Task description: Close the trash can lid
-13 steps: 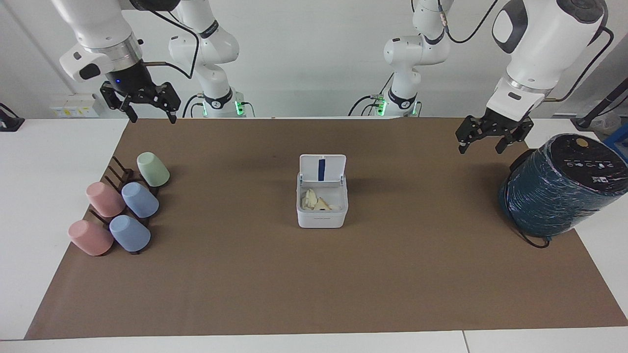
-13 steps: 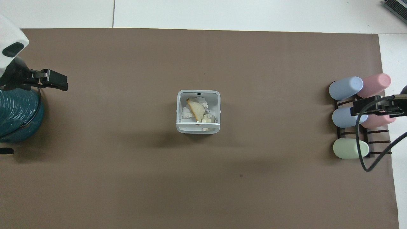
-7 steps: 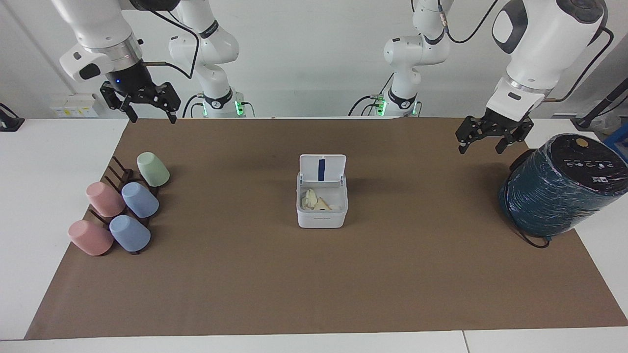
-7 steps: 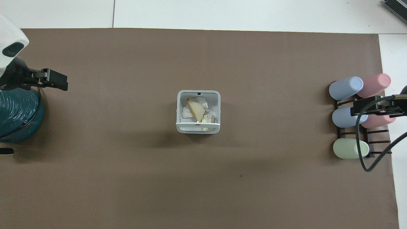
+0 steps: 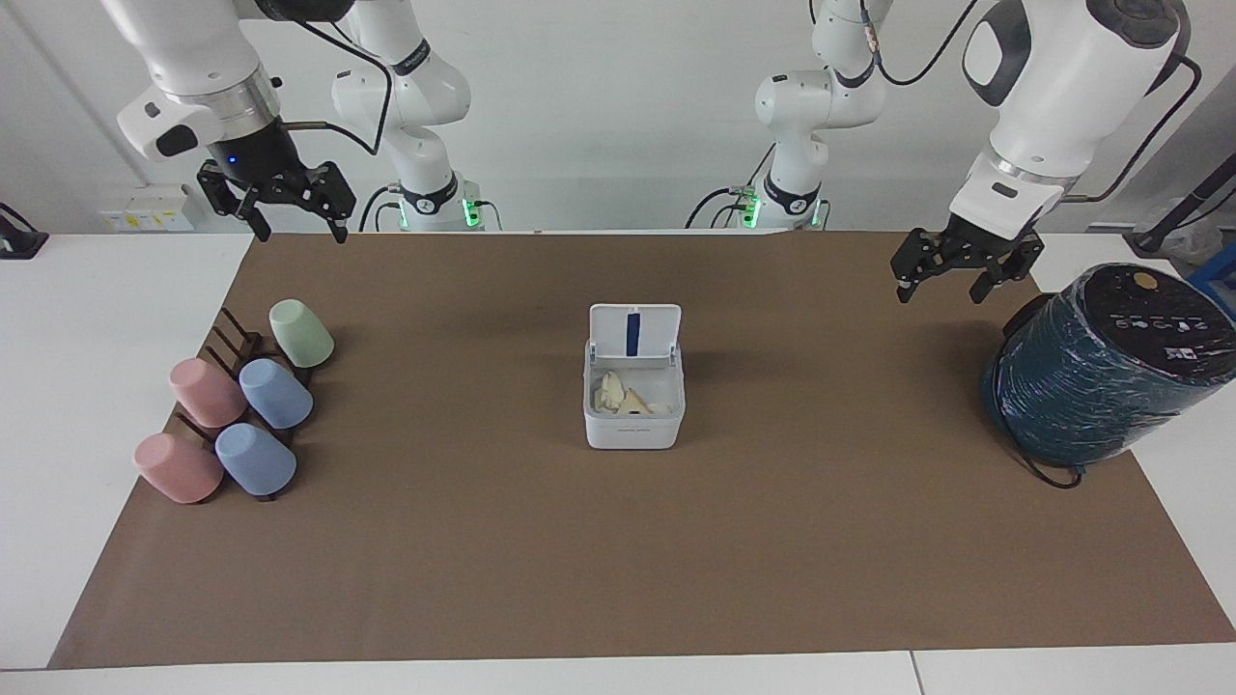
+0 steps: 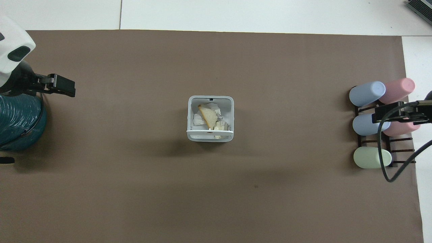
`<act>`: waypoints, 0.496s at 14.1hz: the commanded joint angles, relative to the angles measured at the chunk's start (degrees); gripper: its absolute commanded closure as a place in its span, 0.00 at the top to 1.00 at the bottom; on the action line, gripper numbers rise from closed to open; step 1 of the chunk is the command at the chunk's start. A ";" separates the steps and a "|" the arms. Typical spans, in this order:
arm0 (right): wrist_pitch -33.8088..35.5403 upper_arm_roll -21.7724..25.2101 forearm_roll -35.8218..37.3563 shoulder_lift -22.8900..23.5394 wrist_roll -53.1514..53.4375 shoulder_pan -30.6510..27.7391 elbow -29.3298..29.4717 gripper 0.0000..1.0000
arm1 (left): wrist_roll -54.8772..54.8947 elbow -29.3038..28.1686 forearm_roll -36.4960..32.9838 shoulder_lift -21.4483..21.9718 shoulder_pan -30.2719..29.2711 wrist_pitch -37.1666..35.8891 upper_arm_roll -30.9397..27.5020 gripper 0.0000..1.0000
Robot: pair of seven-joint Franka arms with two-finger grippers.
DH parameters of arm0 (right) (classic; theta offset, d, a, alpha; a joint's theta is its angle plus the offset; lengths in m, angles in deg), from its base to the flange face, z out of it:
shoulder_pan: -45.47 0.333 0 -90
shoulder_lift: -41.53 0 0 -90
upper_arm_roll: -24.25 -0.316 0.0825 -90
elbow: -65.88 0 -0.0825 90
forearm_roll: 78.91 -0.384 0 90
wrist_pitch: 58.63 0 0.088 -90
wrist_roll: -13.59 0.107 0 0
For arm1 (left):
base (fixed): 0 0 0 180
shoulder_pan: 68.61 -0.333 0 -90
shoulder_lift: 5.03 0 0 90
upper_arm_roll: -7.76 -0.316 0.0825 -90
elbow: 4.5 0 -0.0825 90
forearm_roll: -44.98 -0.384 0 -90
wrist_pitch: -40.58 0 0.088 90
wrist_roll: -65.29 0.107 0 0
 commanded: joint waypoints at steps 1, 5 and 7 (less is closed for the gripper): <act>0.39 -0.09 -1.07 -1.17 -1.19 -0.31 -1.06 1.00 | -4.62 -6.41 0.42 4.15 3.12 1.43 -0.15 1.00; 0.39 -0.09 -1.15 -1.17 -1.19 -0.31 -1.06 1.00 | -17.01 -12.91 0.85 7.58 10.67 1.70 -0.15 1.00; 0.39 -0.09 -1.16 -1.17 -1.19 -0.31 -1.06 1.00 | -23.78 -16.78 1.12 9.43 13.92 3.88 -0.06 0.72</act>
